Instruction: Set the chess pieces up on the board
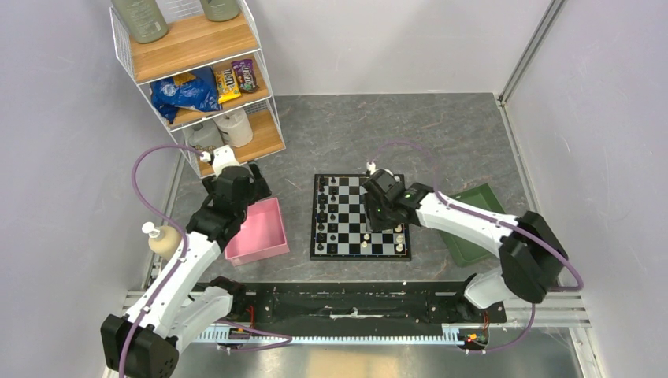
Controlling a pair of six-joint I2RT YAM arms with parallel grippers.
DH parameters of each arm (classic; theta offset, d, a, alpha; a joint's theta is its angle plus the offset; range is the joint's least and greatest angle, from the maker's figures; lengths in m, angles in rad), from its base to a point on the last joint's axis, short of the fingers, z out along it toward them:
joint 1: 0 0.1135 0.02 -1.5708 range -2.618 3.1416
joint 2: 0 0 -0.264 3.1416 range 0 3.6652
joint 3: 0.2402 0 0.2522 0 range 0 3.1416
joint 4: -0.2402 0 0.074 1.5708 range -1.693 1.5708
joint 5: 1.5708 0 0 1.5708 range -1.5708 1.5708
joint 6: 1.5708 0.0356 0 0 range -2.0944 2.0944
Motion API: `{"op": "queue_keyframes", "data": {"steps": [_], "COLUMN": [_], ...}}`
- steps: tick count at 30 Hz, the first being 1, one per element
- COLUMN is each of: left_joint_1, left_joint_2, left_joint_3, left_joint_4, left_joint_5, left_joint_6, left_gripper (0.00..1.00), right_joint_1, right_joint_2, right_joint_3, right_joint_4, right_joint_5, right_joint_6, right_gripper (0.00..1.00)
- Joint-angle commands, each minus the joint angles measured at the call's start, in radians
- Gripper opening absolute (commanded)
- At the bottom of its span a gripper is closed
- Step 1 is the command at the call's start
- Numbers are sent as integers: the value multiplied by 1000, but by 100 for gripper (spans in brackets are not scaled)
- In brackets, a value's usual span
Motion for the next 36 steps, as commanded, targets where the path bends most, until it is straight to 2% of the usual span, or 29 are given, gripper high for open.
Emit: {"op": "queue_keyframes", "data": {"steps": [1, 5, 15, 22, 27, 29, 36], "left_joint_1": [4, 6, 10, 12, 14, 15, 15], "left_joint_2": [-28, -35, -26, -27, -28, -28, -29], "left_joint_3": [-12, -13, -16, -21, -22, -21, -21], "left_joint_4": [20, 15, 19, 19, 20, 19, 20], "left_joint_5": [-19, -26, -28, -28, -28, -26, -25], "left_joint_6": [18, 21, 24, 24, 25, 24, 24], "left_gripper": [100, 100, 100, 100, 100, 100, 100], "right_joint_1": [64, 94, 112, 113, 112, 112, 112], "right_joint_2": [85, 142, 157, 179, 178, 173, 148], "right_joint_3": [63, 77, 93, 94, 94, 92, 83], "right_joint_4": [33, 25, -3, 2, 2, 2, 1], "right_joint_5": [-17, 11, 110, 112, 100, 101, 101], "right_joint_6": [27, 43, 58, 64, 62, 59, 56], "right_gripper": [44, 45, 44, 34, 31, 26, 22]}}
